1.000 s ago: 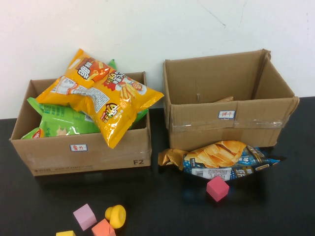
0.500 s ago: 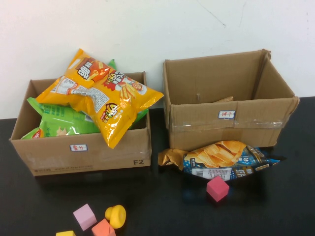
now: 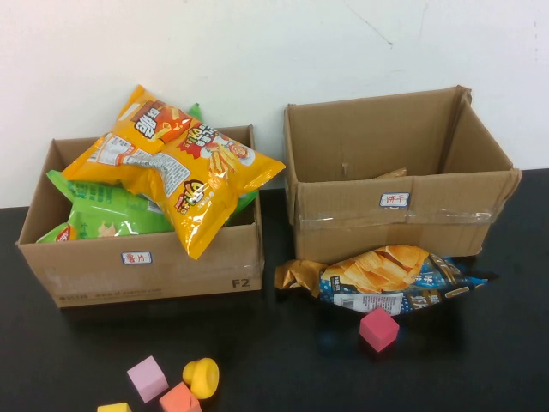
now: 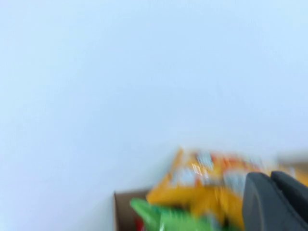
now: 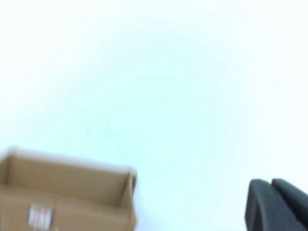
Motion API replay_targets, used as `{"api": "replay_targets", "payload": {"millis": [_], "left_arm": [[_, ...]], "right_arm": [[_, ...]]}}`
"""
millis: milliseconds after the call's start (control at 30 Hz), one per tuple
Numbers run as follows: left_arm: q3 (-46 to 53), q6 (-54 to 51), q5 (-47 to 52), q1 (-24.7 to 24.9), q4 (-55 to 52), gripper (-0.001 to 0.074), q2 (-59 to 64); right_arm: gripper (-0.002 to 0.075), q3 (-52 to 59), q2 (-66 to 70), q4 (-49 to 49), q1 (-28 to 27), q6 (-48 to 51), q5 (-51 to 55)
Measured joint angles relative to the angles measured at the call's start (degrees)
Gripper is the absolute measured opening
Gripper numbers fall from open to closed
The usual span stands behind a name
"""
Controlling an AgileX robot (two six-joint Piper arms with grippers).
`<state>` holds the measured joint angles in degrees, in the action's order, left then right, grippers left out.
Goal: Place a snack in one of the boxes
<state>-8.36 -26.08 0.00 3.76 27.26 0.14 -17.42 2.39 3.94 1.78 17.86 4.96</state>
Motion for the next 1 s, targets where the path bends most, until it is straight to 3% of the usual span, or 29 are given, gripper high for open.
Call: {"api": "replay_targets", "payload": {"millis": [133, 333, 567, 800, 900, 1000], "left_arm": [[-6.2, -11.2, 12.3, 0.1, -1.8, -0.0001, 4.7], [-6.9, -14.7, 13.9, 0.1, 1.8, -0.0001, 12.9], [-6.9, -15.2, 12.7, 0.1, 6.2, -0.0001, 17.5], [-6.9, -15.5, 12.5, 0.1, 6.2, -0.0001, 17.7], [-6.9, -15.6, 12.5, 0.1, 6.6, -0.0001, 17.7], [-6.9, -15.6, 12.5, 0.1, 7.0, -0.0001, 17.7]], "right_arm": [[-0.0001, -8.2, 9.4, 0.0, 0.0, 7.9, 13.3], [-0.0001, -10.6, 26.4, 1.6, 0.1, 25.9, 18.0], [-0.0001, -11.2, 47.3, 4.4, 9.0, 45.7, 8.6], [0.0003, -12.7, 69.0, 4.9, 18.6, 48.1, 0.0], [0.0054, -13.7, 76.8, 5.1, 20.7, 48.2, -5.3], [0.0163, -15.9, 83.5, 6.7, 21.7, 48.0, -6.9]]}}
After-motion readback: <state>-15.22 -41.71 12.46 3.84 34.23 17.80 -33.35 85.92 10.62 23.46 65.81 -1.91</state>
